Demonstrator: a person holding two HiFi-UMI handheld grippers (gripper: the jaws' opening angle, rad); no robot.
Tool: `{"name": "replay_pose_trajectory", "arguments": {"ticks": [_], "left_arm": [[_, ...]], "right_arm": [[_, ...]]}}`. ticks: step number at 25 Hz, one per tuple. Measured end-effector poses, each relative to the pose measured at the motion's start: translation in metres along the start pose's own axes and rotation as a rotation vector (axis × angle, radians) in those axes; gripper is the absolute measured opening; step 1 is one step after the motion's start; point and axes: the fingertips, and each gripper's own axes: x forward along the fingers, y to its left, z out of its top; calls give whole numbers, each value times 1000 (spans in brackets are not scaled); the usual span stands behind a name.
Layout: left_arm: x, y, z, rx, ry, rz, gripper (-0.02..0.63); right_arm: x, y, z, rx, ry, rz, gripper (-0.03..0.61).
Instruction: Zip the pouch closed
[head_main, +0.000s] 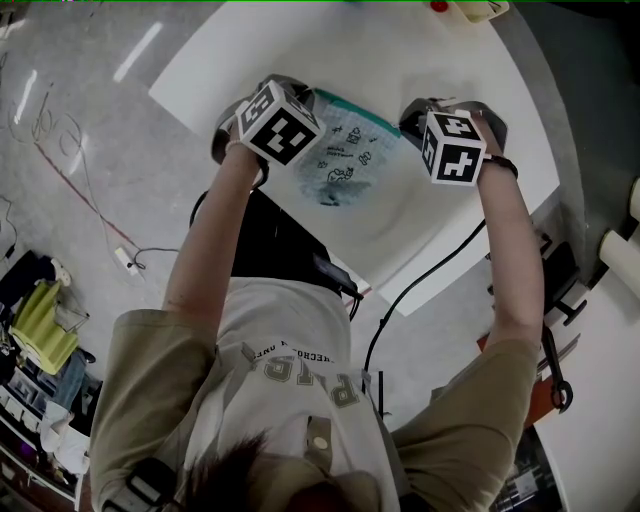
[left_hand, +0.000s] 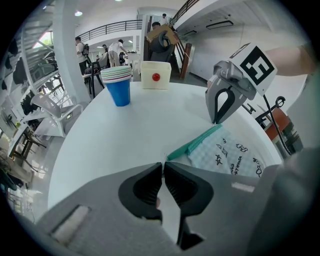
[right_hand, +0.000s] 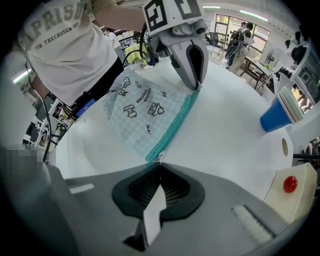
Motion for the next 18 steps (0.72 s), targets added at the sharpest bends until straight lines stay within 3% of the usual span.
{"name": "replay_pose_trajectory", "arguments": {"ticks": [13,18], "left_arm": [[-2,0,0,0,8,1,34],[-2,3,1,-56,-17,-9,34]], "right_arm": [[-3,-2,2,91,-30,5,3],[-4,-3,3,160,-63,-19,3]]}}
